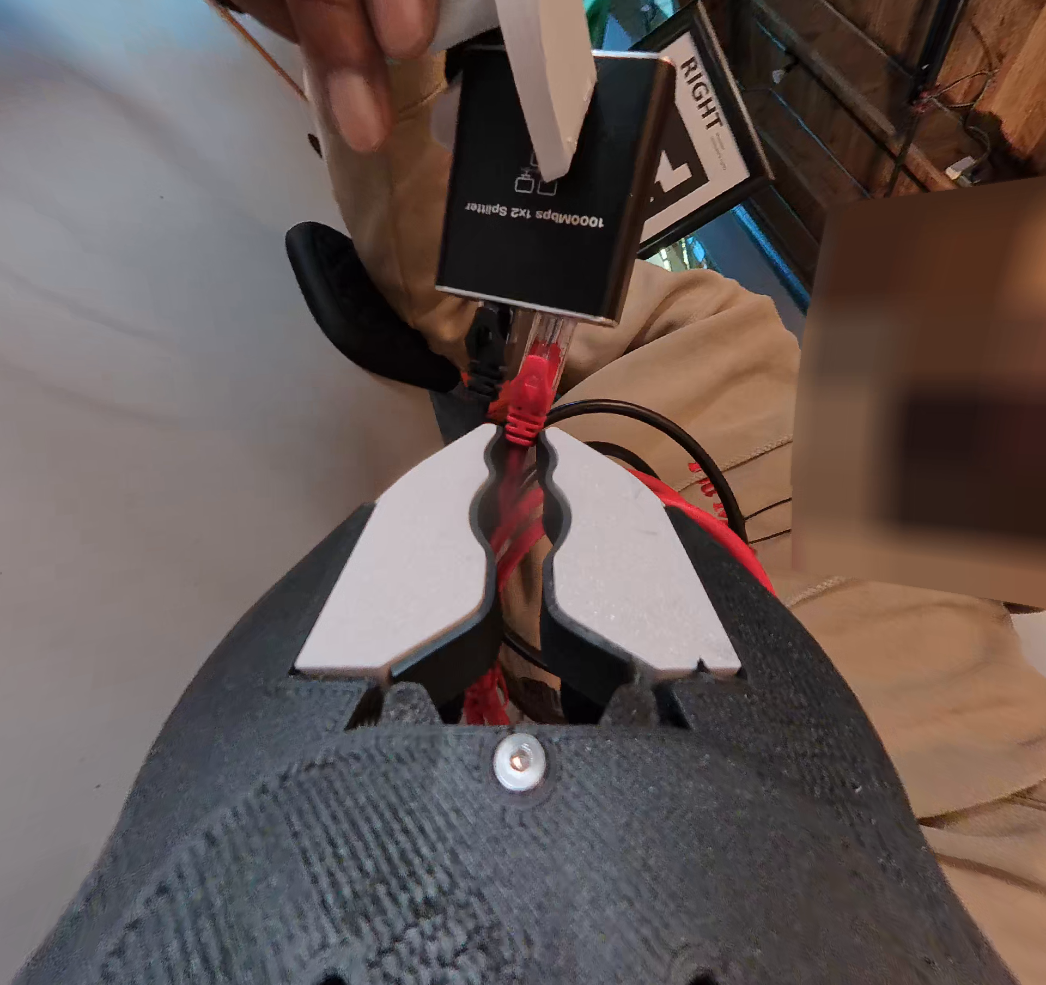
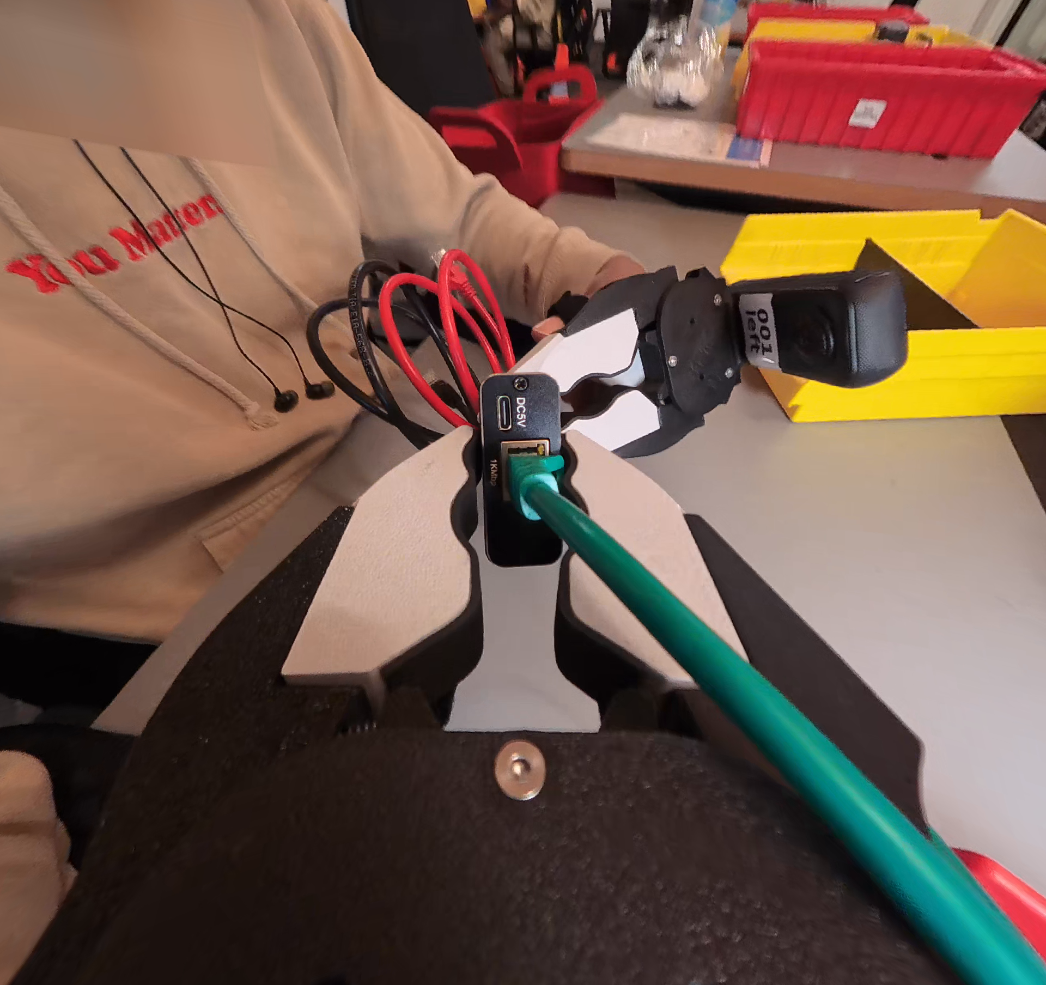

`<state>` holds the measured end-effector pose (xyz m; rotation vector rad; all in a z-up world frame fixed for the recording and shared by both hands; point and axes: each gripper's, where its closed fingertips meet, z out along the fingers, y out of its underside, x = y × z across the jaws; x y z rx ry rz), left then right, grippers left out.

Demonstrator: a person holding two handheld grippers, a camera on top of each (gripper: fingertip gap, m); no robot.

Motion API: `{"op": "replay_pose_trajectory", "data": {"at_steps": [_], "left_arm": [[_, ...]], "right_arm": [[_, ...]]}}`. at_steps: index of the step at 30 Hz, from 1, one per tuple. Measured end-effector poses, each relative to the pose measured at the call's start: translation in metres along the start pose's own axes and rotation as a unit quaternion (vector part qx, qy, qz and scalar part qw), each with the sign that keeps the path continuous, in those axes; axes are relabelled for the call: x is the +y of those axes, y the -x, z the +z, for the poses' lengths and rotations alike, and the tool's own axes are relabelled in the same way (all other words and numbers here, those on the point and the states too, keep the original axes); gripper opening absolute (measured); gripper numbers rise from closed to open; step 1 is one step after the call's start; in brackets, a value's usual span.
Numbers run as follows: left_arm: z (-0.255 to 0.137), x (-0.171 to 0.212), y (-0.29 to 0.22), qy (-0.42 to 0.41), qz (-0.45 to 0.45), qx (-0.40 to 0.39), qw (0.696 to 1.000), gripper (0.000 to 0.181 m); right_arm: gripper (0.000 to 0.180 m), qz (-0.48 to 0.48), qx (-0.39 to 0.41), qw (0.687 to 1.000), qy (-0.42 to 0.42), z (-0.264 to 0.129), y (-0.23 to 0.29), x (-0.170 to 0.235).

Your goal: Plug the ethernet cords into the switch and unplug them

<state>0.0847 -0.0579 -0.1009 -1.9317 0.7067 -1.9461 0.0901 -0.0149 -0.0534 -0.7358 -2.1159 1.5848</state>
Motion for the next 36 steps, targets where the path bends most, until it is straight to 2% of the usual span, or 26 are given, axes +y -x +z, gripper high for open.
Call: {"op": "replay_pose_trajectory", "data": {"at_steps": [12,19,26,36], "left_arm": [[-0.003,0.002,-0.004,0.007,0.005,-0.004,1.0,0.01],[0.002,0.007,-0.001,0.029,0.016,-0.028,0.999,0.01],[0.013,0.008,-0.002,0.021,-0.014,0.001,1.0,0.01],[0.014,0.007,0.003,0.013,-0.027,-0.011,0.999,0.009]], "right_arm": [[0.024,-0.032,0.051,0.996,0.064,-0.001,-0.002,0.002],[0.025,0.019,-0.011,1.0,0.005,0.004,0.0,0.003],[0.024,0.093,-0.087,0.99,-0.068,-0.001,0.002,0.007],[0.024,0.092,-0.088,0.989,-0.073,-0.001,0.001,0.006]]}}
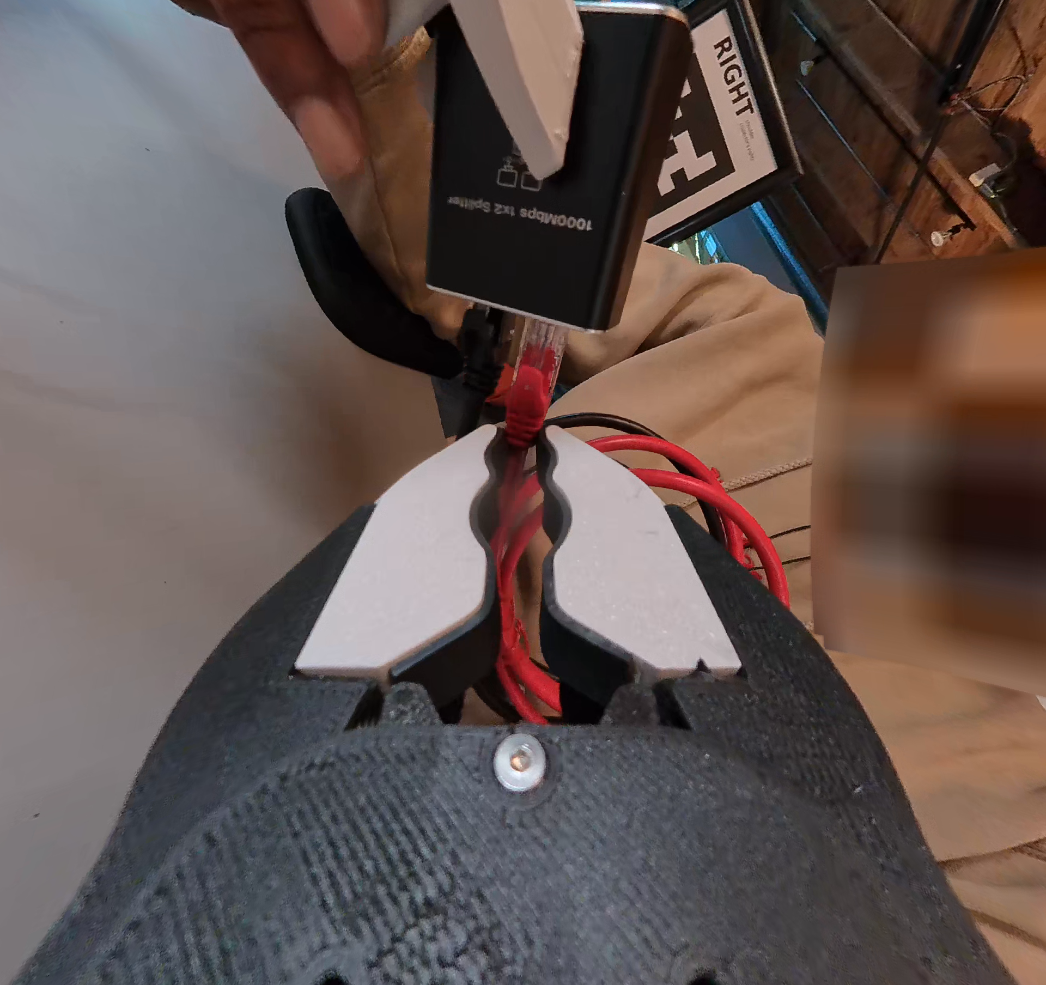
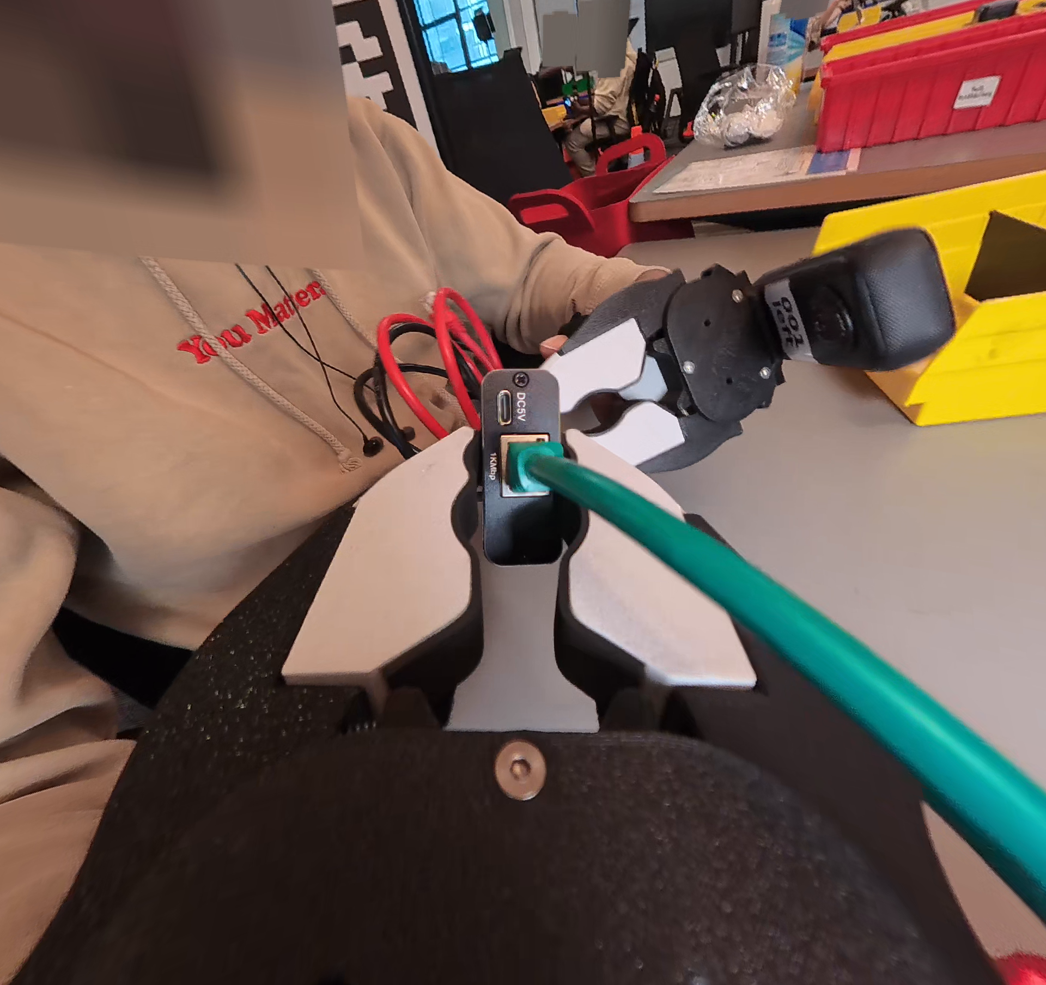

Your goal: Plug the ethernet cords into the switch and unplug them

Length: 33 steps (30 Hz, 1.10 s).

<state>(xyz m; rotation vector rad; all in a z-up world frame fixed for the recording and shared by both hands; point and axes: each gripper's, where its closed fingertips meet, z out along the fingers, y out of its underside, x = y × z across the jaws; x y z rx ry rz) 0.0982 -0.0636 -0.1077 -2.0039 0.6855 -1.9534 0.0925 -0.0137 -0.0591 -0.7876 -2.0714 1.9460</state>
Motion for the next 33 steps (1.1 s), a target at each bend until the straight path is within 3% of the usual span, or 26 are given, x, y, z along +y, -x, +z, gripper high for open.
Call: {"op": "replay_pose_trajectory", "data": {"at_steps": [11,16,27,33], "left_arm": [[-0.008,-0.015,-0.018,-0.043,0.018,0.034,0.998,0.01],[-0.011,-0.021,-0.024,-0.067,0.031,0.043,0.996,0.009],[-0.011,-0.016,-0.019,-0.036,0.097,-0.019,0.994,0.009],[-0.024,-0.025,-0.04,-0.059,0.139,-0.006,0.989,0.008]], "right_arm": [[0.024,-0.049,0.008,0.998,-0.031,0.0,0.01,-0.022],[0.024,-0.082,0.062,0.995,-0.001,0.002,0.006,-0.025],[0.025,-0.063,0.062,0.996,0.024,0.015,0.005,-0.023],[0.026,-0.06,0.062,0.996,0.017,0.011,0.004,-0.022]]}}
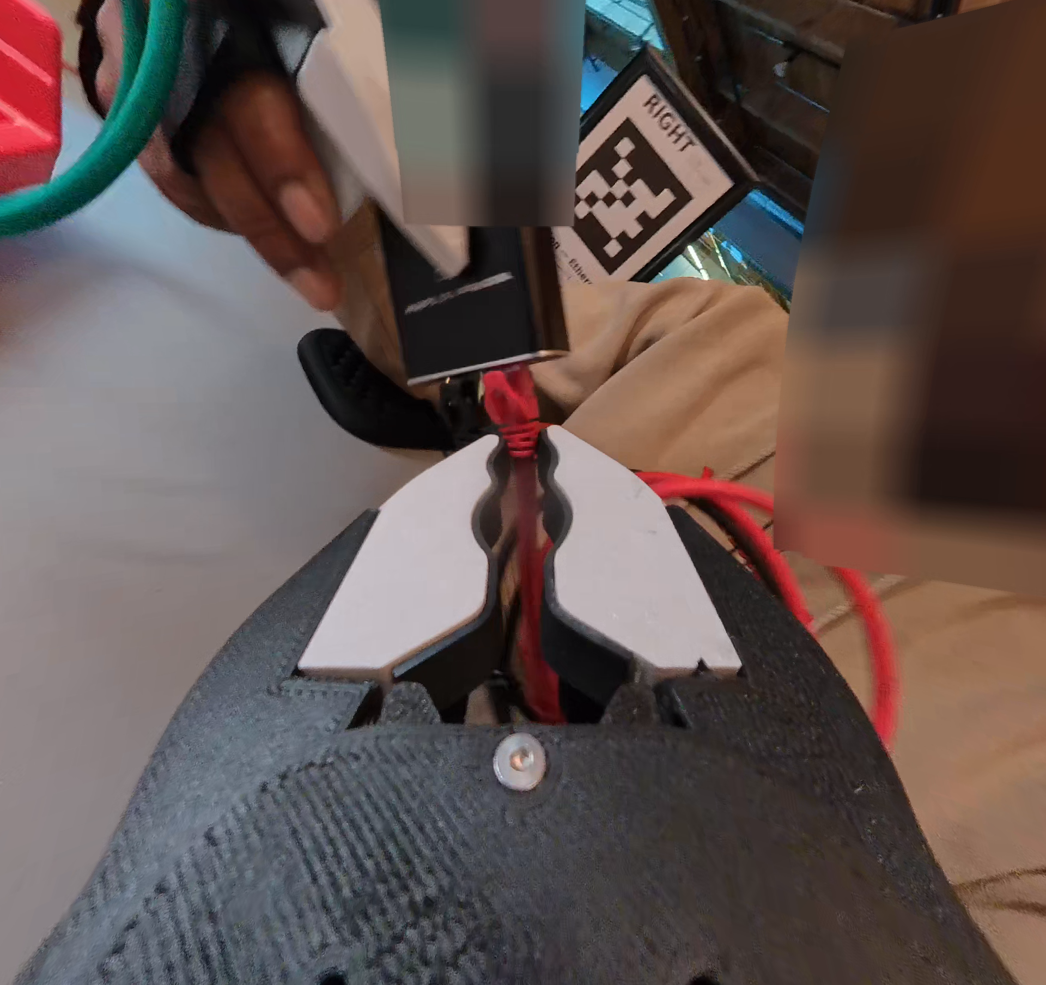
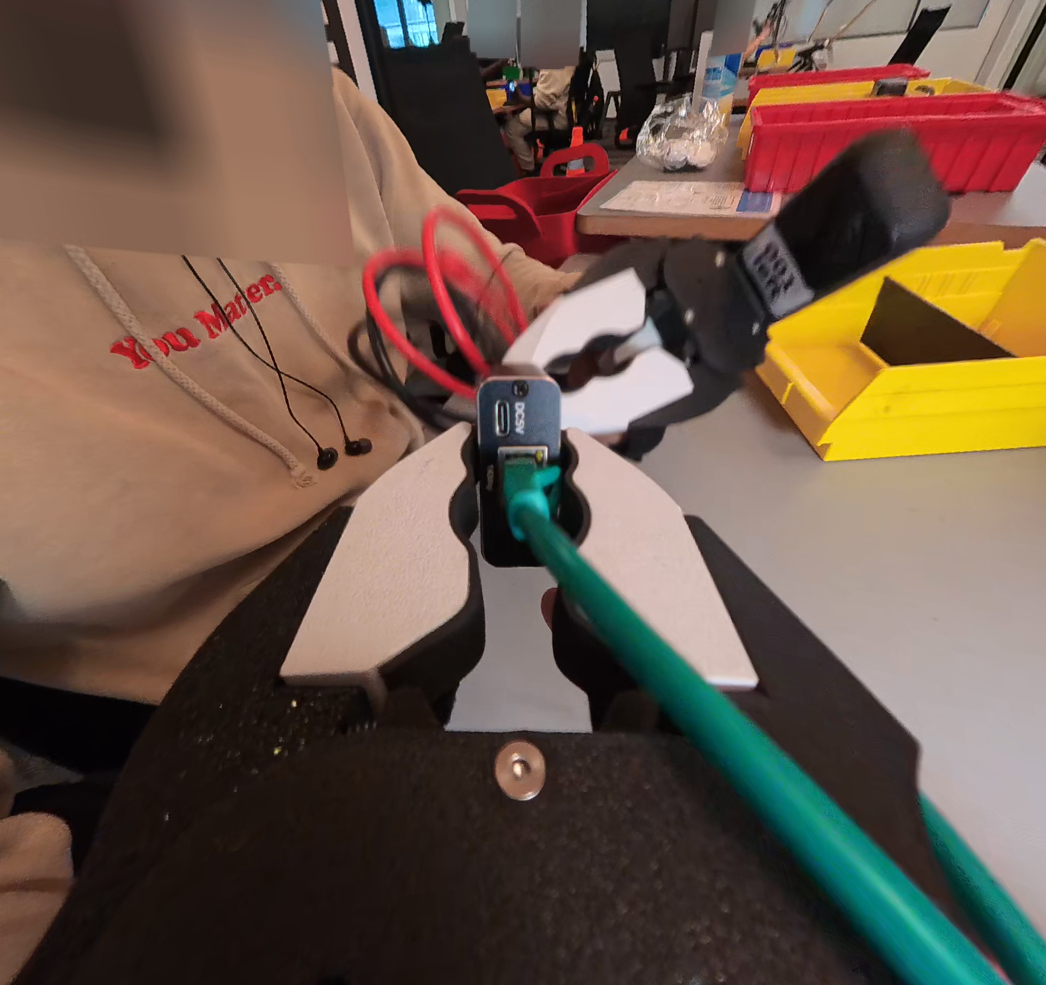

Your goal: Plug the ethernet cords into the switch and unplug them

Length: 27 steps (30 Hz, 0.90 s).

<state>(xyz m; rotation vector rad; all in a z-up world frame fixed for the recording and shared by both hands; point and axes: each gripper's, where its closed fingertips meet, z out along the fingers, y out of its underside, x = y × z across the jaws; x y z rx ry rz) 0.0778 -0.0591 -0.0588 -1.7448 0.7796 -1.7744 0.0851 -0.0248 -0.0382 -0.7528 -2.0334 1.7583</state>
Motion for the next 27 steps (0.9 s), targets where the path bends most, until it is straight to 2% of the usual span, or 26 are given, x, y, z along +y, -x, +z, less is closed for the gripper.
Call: {"op": "replay_pose_trajectory", "data": {"at_steps": [3,7,12,15,18,20,21,22,25,27], "left_arm": [[-0.011,0.002,-0.005,0.03,0.035,-0.028,0.999,0.009],[-0.031,-0.016,0.007,0.006,0.134,-0.147,0.98,0.01],[-0.067,-0.053,0.001,-0.073,0.228,-0.274,0.931,0.029],[-0.052,-0.046,0.008,-0.025,0.267,-0.329,0.905,0.04],[-0.04,-0.032,0.031,0.05,0.315,-0.406,0.857,0.044],[-0.035,-0.029,0.035,0.071,0.344,-0.424,0.835,0.039],[-0.032,-0.026,0.035,0.082,0.353,-0.422,0.831,0.027],[-0.031,-0.025,0.035,0.088,0.361,-0.422,0.827,0.024],[-0.031,-0.026,0.032,0.091,0.36,-0.422,0.827,0.024],[-0.038,-0.037,0.028,0.055,0.36,-0.433,0.825,0.024]], "right_arm": [[0.025,-0.03,0.013,0.999,-0.013,0.007,-0.006,-0.006],[0.024,-0.047,0.073,0.996,-0.028,-0.004,-0.019,-0.019],[0.024,-0.056,0.128,0.981,0.138,-0.002,-0.023,0.015],[0.025,-0.05,0.177,0.964,0.19,0.009,-0.038,0.024],[0.024,-0.049,0.192,0.96,0.199,0.02,-0.037,0.018],[0.025,-0.06,0.215,0.953,0.205,0.025,-0.038,0.011],[0.025,-0.068,0.227,0.949,0.209,0.025,-0.039,0.009],[0.025,-0.071,0.229,0.947,0.215,0.026,-0.038,0.008],[0.026,-0.074,0.245,0.948,0.188,0.029,-0.038,-0.004],[0.035,-0.049,0.259,0.954,0.141,0.027,-0.042,-0.017]]}}
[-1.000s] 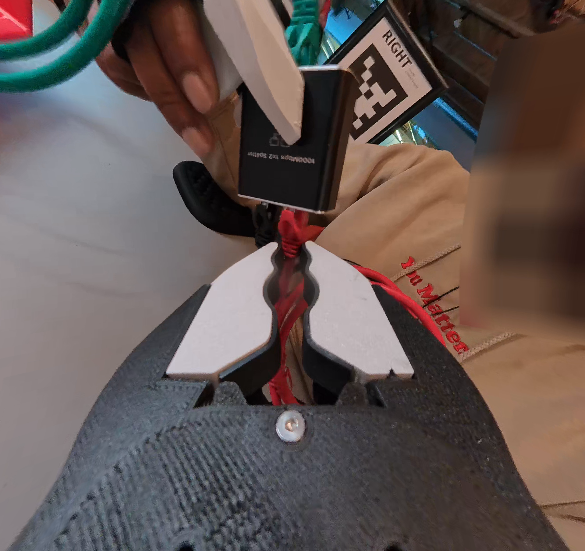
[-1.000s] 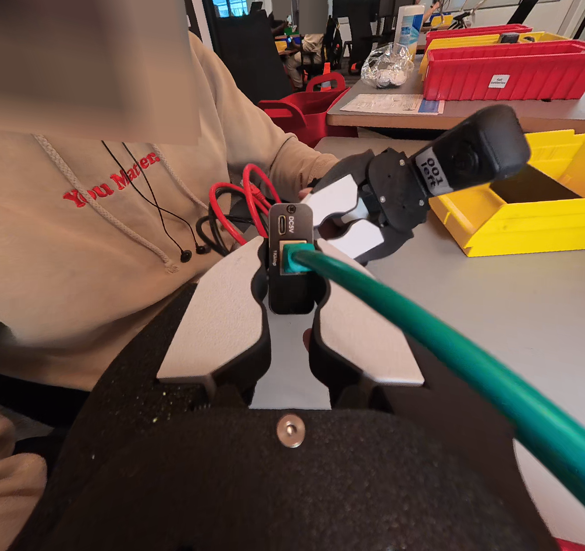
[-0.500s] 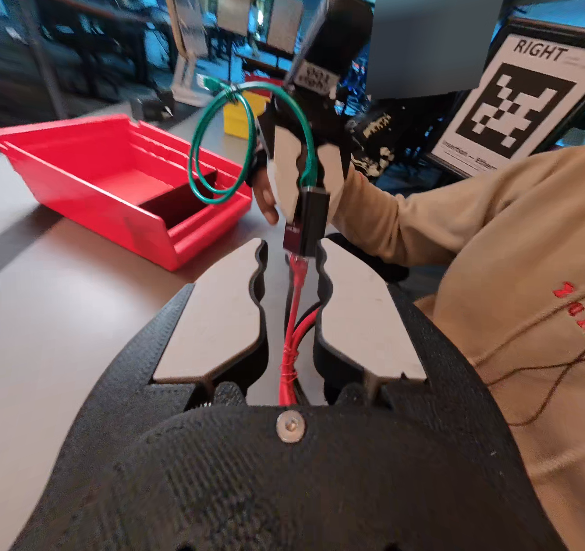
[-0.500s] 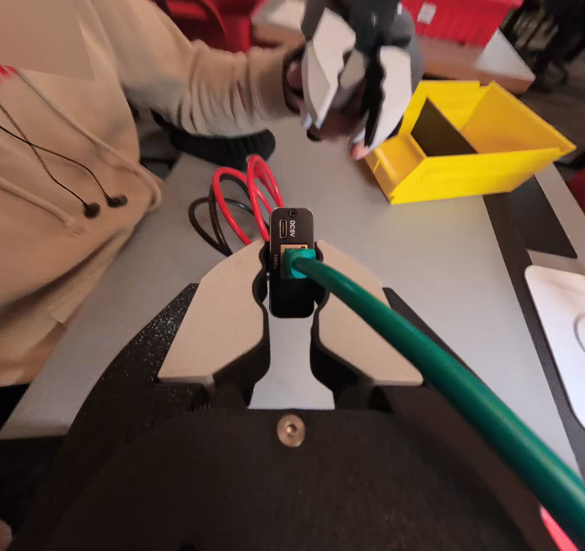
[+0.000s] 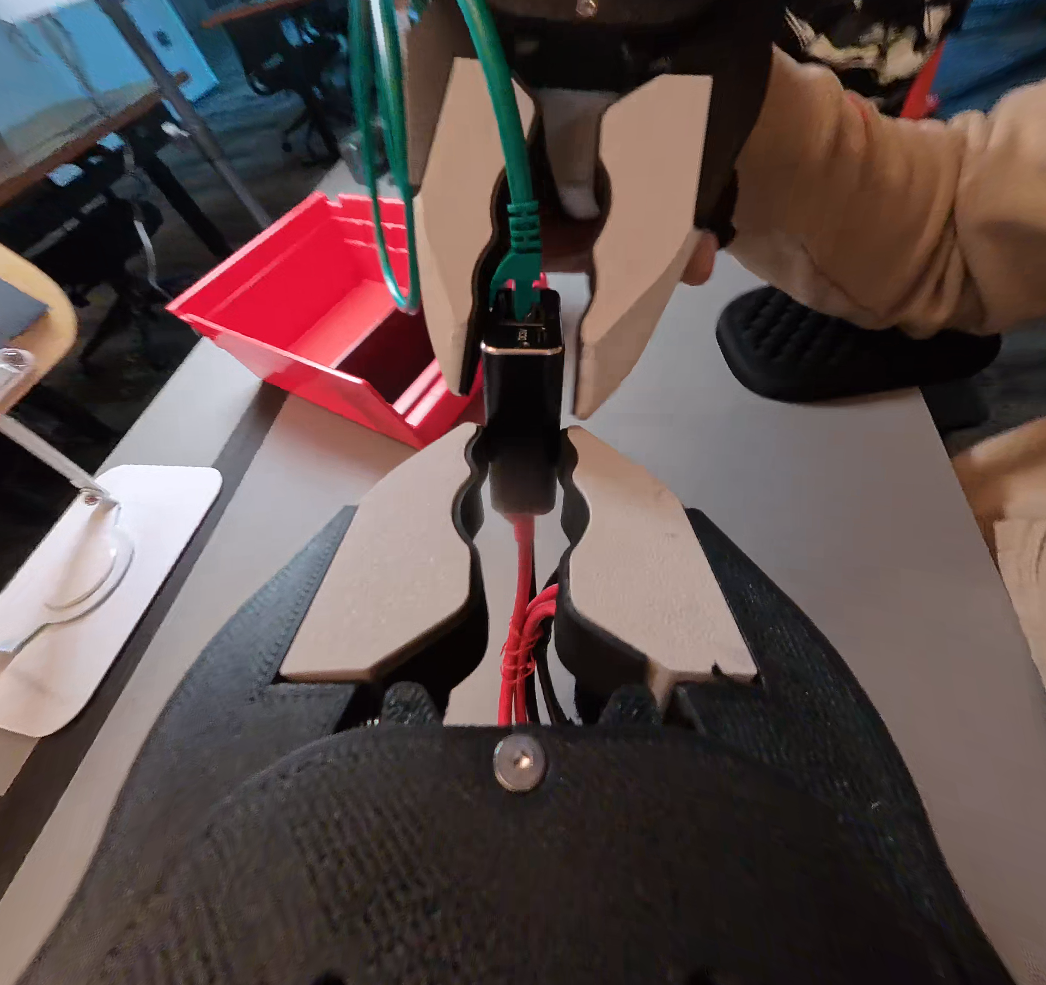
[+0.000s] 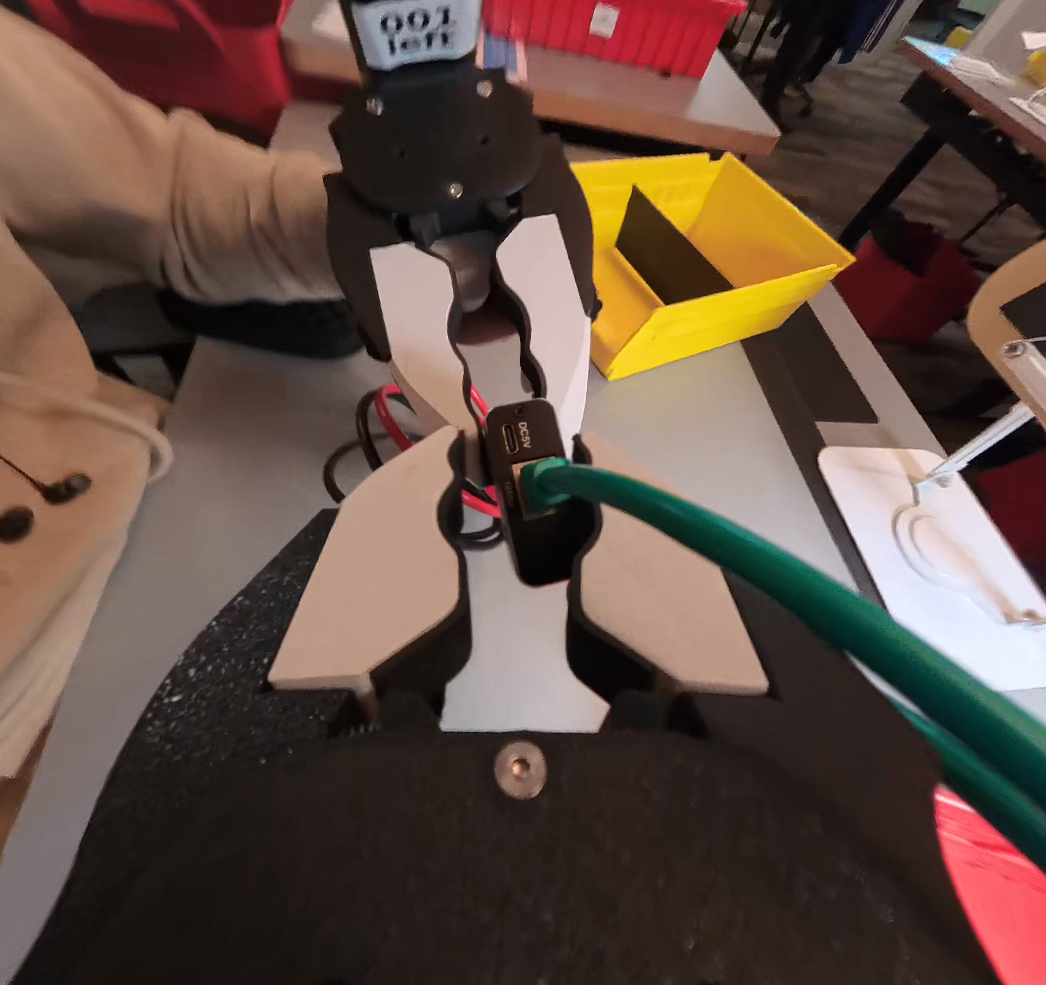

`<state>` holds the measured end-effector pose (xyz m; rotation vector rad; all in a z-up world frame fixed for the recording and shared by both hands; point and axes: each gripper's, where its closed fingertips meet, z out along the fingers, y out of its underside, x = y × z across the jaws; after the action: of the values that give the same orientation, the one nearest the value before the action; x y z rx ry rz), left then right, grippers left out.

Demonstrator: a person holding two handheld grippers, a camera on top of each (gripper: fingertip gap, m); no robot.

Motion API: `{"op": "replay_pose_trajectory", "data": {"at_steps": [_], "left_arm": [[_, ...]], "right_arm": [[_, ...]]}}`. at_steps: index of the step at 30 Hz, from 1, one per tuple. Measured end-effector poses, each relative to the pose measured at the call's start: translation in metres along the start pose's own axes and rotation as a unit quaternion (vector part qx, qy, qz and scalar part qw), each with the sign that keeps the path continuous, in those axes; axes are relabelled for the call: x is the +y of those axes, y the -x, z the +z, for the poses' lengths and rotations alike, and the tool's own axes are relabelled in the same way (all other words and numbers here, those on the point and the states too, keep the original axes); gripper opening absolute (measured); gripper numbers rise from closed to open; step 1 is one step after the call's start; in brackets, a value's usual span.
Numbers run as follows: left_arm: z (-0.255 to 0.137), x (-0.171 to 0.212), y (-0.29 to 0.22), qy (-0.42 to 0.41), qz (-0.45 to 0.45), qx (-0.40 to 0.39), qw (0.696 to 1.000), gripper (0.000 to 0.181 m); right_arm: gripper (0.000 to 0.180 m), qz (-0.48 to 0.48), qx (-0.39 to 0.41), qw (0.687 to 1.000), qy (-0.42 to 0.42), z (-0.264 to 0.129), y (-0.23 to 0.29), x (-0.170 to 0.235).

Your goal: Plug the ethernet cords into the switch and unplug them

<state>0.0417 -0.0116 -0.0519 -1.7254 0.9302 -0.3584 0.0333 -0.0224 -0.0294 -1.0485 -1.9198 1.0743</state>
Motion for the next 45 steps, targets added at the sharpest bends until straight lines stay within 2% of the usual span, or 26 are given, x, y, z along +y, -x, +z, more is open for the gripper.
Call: {"op": "replay_pose_trajectory", "data": {"at_steps": [3,5,7,10,13,16,19,22,26,29,31,34,41,43,45], "left_arm": [[-0.005,-0.002,0.012,-0.01,-0.003,-0.024,1.0,0.023],[-0.007,-0.001,0.015,-0.006,-0.004,-0.029,1.0,0.023],[-0.014,-0.006,0.017,-0.021,-0.018,-0.027,0.999,0.023],[-0.026,-0.015,0.027,-0.051,-0.051,-0.029,0.997,0.023],[-0.039,-0.016,0.048,-0.061,-0.056,-0.08,0.993,0.023],[-0.053,-0.014,0.068,-0.059,-0.039,-0.145,0.987,0.023],[-0.065,-0.019,0.079,-0.064,0.001,-0.202,0.977,0.023],[-0.075,-0.022,0.088,-0.058,0.049,-0.26,0.963,0.024],[-0.07,-0.017,0.084,-0.032,0.082,-0.255,0.963,0.024],[-0.053,-0.007,0.075,-0.009,0.087,-0.228,0.97,0.024],[-0.037,0.004,0.068,0.019,0.097,-0.211,0.972,0.024],[-0.014,0.02,0.054,0.063,0.116,-0.184,0.974,0.023],[0.014,0.035,0.024,0.109,0.162,-0.141,0.971,0.023],[0.016,0.036,0.02,0.117,0.174,-0.136,0.968,0.023],[0.015,0.037,0.019,0.12,0.183,-0.134,0.967,0.023]], "right_arm": [[0.051,0.063,-0.036,0.997,-0.023,-0.001,-0.005,0.006],[0.048,0.092,-0.049,0.994,-0.02,0.001,-0.012,0.017],[0.047,0.081,-0.038,0.996,0.025,0.008,-0.018,0.038],[0.051,0.032,-0.071,0.993,0.085,0.023,0.002,0.06],[0.05,0.011,-0.177,0.981,0.081,0.032,0.044,0.058],[0.046,-0.016,-0.22,0.975,0.002,0.02,0.063,0.027],[0.041,-0.032,-0.148,0.984,-0.094,-0.004,0.043,-0.015],[0.036,-0.072,0.001,0.988,-0.136,-0.033,0.004,-0.037],[0.038,-0.131,0.17,0.97,-0.118,-0.071,-0.029,-0.05],[0.044,-0.199,0.252,0.946,-0.048,-0.074,-0.038,-0.046],[0.047,-0.239,0.261,0.935,0.012,-0.06,-0.036,-0.035],[0.049,-0.266,0.23,0.931,0.098,-0.03,-0.03,-0.008],[0.05,-0.276,0.158,0.92,0.227,0.014,-0.025,0.05],[0.032,-0.281,0.161,0.917,0.232,0.019,-0.028,0.055],[0.026,-0.265,0.141,0.926,0.227,0.02,-0.025,0.058]]}}
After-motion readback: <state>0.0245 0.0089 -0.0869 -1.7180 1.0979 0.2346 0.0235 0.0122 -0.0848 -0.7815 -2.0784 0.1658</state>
